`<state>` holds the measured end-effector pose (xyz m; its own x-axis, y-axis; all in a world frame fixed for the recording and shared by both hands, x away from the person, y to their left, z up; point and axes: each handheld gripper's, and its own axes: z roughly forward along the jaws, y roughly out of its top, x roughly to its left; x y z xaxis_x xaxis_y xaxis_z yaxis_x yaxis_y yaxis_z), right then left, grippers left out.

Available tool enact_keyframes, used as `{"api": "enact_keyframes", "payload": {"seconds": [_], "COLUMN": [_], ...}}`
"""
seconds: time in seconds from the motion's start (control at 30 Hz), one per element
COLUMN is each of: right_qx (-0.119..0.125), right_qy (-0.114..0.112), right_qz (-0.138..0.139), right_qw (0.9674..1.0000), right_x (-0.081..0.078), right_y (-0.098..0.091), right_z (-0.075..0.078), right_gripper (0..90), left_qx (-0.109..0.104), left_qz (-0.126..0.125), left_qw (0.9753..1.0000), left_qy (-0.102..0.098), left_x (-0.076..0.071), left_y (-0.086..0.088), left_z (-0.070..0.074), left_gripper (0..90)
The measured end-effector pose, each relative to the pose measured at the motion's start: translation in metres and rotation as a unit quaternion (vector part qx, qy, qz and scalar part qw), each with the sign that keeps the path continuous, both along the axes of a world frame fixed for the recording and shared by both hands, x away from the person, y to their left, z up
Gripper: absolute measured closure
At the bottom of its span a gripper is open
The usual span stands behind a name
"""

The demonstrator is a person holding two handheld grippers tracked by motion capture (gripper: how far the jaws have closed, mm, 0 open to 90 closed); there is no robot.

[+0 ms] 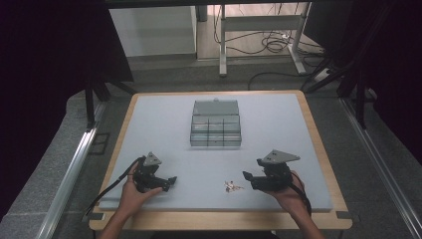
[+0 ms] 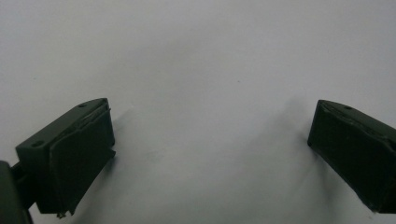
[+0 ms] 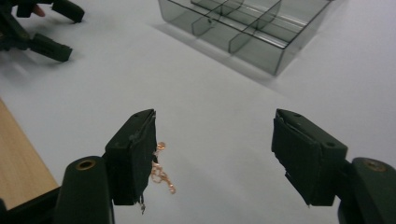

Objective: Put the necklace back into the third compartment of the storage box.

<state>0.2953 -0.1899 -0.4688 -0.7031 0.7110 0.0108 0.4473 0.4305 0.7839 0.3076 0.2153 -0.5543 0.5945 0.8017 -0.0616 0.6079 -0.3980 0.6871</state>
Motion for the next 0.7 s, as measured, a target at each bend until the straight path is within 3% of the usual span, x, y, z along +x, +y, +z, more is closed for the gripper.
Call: {"api": "enact_keyframes", "payload": {"seconds": [0.37, 0.7], "right_qx": [-0.007, -0.027], "right_qy": [0.011, 0.027], "right_qz": [0.031, 0.062], "right_qw": [0.9994, 0.9973], "right_x": [0.000, -0.003], "right_y": [0.021, 0.036], "right_z": [0.000, -0.008], "right_gripper": [34.7, 41.4], "left_qx": [-0.001, 0.001], "left_qz": [0.000, -0.001], "left_qw": [1.0000, 1.0000], "left_qy": [0.000, 0.000], "left_x": [0.000, 0.000], "left_y": [0.000, 0.000], "left_z": [0.000, 0.000], "left_gripper": [0.2, 0.3]}}
